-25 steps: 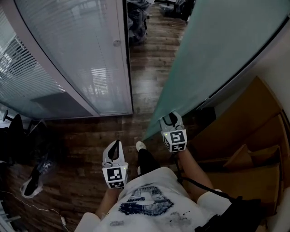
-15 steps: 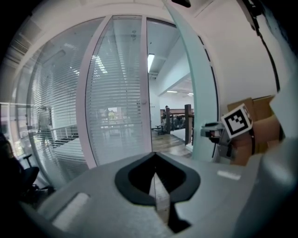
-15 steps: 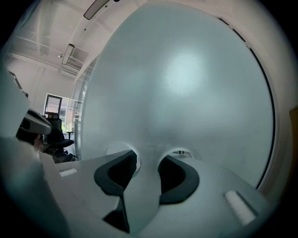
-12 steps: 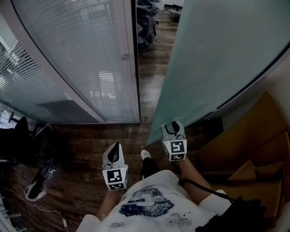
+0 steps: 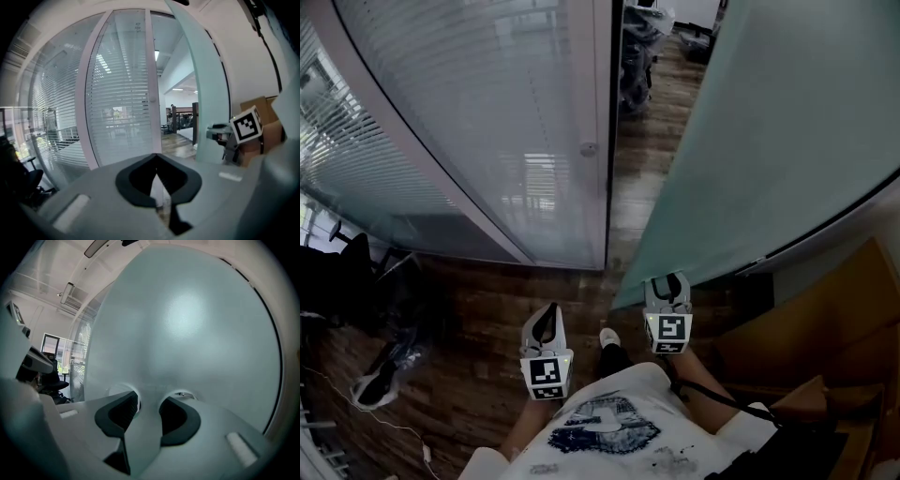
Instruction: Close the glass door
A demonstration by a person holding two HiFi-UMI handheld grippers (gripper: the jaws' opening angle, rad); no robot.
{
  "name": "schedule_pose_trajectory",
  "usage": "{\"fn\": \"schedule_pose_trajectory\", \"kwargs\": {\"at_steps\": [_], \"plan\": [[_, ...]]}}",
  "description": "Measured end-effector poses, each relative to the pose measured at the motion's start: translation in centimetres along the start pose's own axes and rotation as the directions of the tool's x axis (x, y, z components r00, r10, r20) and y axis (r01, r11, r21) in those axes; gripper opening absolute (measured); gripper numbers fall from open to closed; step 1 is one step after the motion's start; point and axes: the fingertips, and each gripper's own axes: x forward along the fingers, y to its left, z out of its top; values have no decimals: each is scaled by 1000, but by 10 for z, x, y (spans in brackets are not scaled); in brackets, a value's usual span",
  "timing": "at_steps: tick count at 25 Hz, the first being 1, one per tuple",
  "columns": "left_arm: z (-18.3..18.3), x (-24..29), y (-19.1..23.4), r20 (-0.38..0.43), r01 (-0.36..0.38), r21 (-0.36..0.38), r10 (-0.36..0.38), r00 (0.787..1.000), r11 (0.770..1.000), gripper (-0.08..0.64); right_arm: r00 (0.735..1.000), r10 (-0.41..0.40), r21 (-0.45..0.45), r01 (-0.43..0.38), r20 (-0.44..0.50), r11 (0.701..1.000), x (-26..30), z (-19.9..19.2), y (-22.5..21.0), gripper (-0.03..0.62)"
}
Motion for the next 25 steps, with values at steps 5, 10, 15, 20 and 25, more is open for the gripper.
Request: {"fn": "schedule_pose_trajectory", "kwargs": {"at_steps": [5,10,15,20,25], "plan": [[13,11,14,-6,-48,4,48,999,999,3,999,-33,4,33,7,999,21,10,-4,141],[24,25,23,0,-82,13,82,997,997,3,999,-45,10,44,23,999,45,16,-3,141],[25,42,22,-12,-99,19,99,995,995,3,998,-49,6,49,25,999,65,12,-7,141],[33,57,23,-10,-116,21,116,993,993,3,997,-67,3,67,40,998,82,19,-13,143],[34,61,29,-10,-134,22,135,991,991,3,995,-83,7,83,46,997,96,22,-15,143]]}}
